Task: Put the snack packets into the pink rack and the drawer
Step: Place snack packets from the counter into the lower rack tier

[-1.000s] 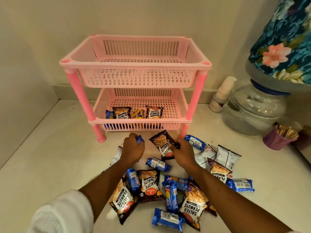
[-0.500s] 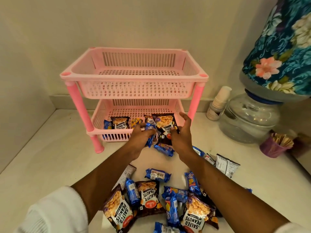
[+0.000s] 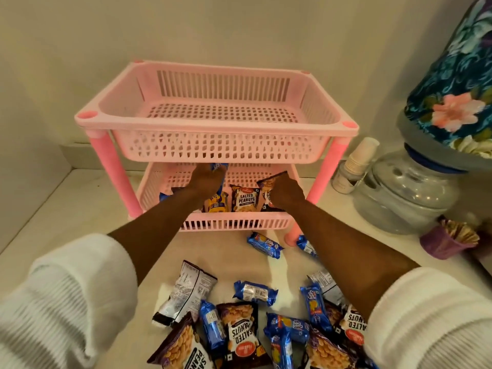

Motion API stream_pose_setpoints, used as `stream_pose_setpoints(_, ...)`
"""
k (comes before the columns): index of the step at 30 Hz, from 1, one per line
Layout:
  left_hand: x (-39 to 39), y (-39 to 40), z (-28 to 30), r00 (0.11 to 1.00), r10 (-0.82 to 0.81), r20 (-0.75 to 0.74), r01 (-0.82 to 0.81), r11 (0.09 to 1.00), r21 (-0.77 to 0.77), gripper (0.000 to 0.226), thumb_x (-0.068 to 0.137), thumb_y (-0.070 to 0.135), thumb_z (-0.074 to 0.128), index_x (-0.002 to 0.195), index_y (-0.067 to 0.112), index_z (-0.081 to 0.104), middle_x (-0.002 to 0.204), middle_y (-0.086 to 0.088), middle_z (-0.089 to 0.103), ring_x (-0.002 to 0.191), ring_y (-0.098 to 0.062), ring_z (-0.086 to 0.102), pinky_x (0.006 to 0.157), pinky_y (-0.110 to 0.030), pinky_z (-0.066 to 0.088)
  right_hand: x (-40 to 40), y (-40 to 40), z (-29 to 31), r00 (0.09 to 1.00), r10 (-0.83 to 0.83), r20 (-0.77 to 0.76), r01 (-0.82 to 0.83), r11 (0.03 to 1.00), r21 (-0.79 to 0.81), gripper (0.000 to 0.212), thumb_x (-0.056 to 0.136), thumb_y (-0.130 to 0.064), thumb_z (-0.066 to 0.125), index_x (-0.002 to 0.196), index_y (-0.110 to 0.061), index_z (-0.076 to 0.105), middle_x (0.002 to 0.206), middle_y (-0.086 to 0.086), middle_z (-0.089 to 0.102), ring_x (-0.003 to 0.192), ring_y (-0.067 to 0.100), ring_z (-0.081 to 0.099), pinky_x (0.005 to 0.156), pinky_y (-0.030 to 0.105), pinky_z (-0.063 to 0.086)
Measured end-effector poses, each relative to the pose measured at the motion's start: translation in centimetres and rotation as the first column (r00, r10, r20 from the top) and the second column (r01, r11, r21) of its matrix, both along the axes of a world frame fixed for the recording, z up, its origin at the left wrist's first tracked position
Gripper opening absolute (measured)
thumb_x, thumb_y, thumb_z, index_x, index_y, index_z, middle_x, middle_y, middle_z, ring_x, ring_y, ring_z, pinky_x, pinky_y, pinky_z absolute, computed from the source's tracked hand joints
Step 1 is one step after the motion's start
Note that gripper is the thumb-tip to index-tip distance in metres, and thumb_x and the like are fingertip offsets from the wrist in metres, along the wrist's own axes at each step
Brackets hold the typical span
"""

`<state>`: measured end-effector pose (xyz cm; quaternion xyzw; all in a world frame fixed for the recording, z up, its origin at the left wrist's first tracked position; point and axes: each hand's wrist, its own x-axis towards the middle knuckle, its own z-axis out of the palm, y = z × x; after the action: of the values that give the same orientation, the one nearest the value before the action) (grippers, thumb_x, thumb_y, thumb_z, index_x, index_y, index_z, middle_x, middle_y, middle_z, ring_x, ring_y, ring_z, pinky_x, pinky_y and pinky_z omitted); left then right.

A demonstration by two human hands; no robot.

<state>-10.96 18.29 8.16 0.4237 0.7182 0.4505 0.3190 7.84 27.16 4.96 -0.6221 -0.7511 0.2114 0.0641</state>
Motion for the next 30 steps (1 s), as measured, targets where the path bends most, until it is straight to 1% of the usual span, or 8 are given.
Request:
stream_pose_setpoints(3, -0.8, 1.0, -0.8, 1.0, -0.014, -0.022, 0.012, 0.999, -0.049, 0.045, 0.101, 0.03, 0.05, 0.141, 0.009, 0.05, 0.136, -0.015, 0.056, 0.124, -0.034, 0.053, 0.092, -0.034, 0.043, -0.2, 0.6, -0.5, 0.992, 0.086, 0.094, -0.078, 0.993, -0.087, 0.058, 0.091, -0.009, 0.06, 0.142, 0.006, 0.037, 0.136, 0.02, 0.056, 0.12, 0.035, 0.06, 0.08, 0.032, 0.049)
stream_pose_setpoints(7, -0.8, 2.2, -1.8, 0.999, -0.036, 0.008, 0.037, 0.997, -0.064, 0.044, 0.101, 0.028, 0.052, 0.137, 0.003, 0.053, 0.11, -0.008, 0.063, 0.1, -0.026, 0.058, 0.076, -0.028, 0.043, 0.2, 0.6, -0.8, 0.946, 0.193, 0.26, -0.179, 0.981, -0.078, 0.049, 0.09, -0.016, 0.062, 0.137, -0.007, 0.048, 0.136, 0.022, 0.052, 0.119, 0.037, 0.057, 0.09, 0.037, 0.052)
stream_pose_setpoints(10, -0.5, 3.1, -2.3, 1.0, -0.012, -0.004, 0.012, 0.994, -0.11, 0.05, 0.1, 0.03, 0.054, 0.138, -0.002, 0.049, 0.136, -0.025, 0.054, 0.124, -0.042, 0.052, 0.092, -0.041, 0.046, 0.0, 0.3, -0.8, 0.932, 0.156, 0.327, -0.189, 0.979, 0.075, 0.051, 0.087, -0.013, 0.066, 0.135, -0.02, 0.053, 0.142, 0.018, 0.034, 0.121, 0.041, 0.051, 0.091, 0.042, 0.053)
stream_pose_setpoints(16, 0.1, 3.9, -2.8, 1.0, 0.005, 0.008, -0.004, 0.987, -0.16, 0.061, 0.095, 0.037, 0.061, 0.135, -0.007, 0.048, 0.115, -0.033, 0.059, 0.093, -0.041, 0.062, 0.069, -0.044, 0.05, 0.1, 0.7, -1.1, 0.923, 0.26, 0.284, -0.265, 0.964, -0.019, 0.022, 0.085, -0.014, 0.063, 0.106, -0.009, 0.069, 0.113, 0.013, 0.068, 0.098, 0.031, 0.067, 0.072, 0.033, 0.054)
stream_pose_setpoints(18, 0.2, 4.0, -2.9, 0.999, 0.013, 0.051, -0.006, 0.99, -0.141, 0.054, 0.093, 0.035, 0.064, 0.132, -0.001, 0.053, 0.108, -0.025, 0.064, 0.096, -0.038, 0.064, 0.077, -0.042, 0.053, 0.2, 0.8, -0.9, 0.934, 0.232, 0.27, -0.235, 0.972, -0.022, 0.021, 0.082, -0.014, 0.066, 0.102, -0.006, 0.068, 0.106, 0.013, 0.069, 0.094, 0.03, 0.068, 0.065, 0.03, 0.05)
stream_pose_setpoints(22, 0.9, 4.0, -2.8, 0.983, 0.03, 0.183, -0.008, 0.993, -0.117, 0.055, 0.089, 0.028, 0.071, 0.134, 0.004, 0.051, 0.127, -0.018, 0.063, 0.113, -0.032, 0.064, 0.098, -0.046, 0.052, -1.4, 0.8, -0.4, 0.988, 0.101, -0.114, -0.087, 0.988, 0.126, 0.021, 0.085, -0.021, 0.071, 0.104, -0.014, 0.073, 0.109, 0.004, 0.071, 0.099, 0.021, 0.067, 0.077, 0.028, 0.051)
stream_pose_setpoints(25, 1.7, 4.2, -2.7, 0.978, 0.07, 0.196, -0.055, 0.995, -0.081, 0.058, 0.084, 0.026, 0.076, 0.133, 0.007, 0.051, 0.124, -0.017, 0.064, 0.111, -0.032, 0.065, 0.095, -0.047, 0.055, -3.2, 0.0, 0.8, 0.839, 0.046, -0.542, -0.088, 0.995, -0.052, 0.035, 0.083, -0.021, 0.076, 0.116, -0.016, 0.068, 0.11, 0.001, 0.071, 0.1, 0.017, 0.067, 0.088, 0.036, 0.058)
stream_pose_setpoints(30, 2.2, 4.7, -3.2, 0.967, 0.116, 0.228, -0.116, 0.993, -0.01, 0.053, 0.085, 0.024, 0.076, 0.13, 0.01, 0.052, 0.115, -0.004, 0.062, 0.093, -0.018, 0.061, 0.058, -0.014, 0.054, -4.3, -0.9, 1.0, 0.879, 0.266, -0.395, -0.221, 0.963, 0.158, 0.049, 0.079, -0.034, 0.081, 0.121, -0.015, 0.064, 0.11, 0.002, 0.071, 0.095, 0.017, 0.068, 0.082, 0.031, 0.057)
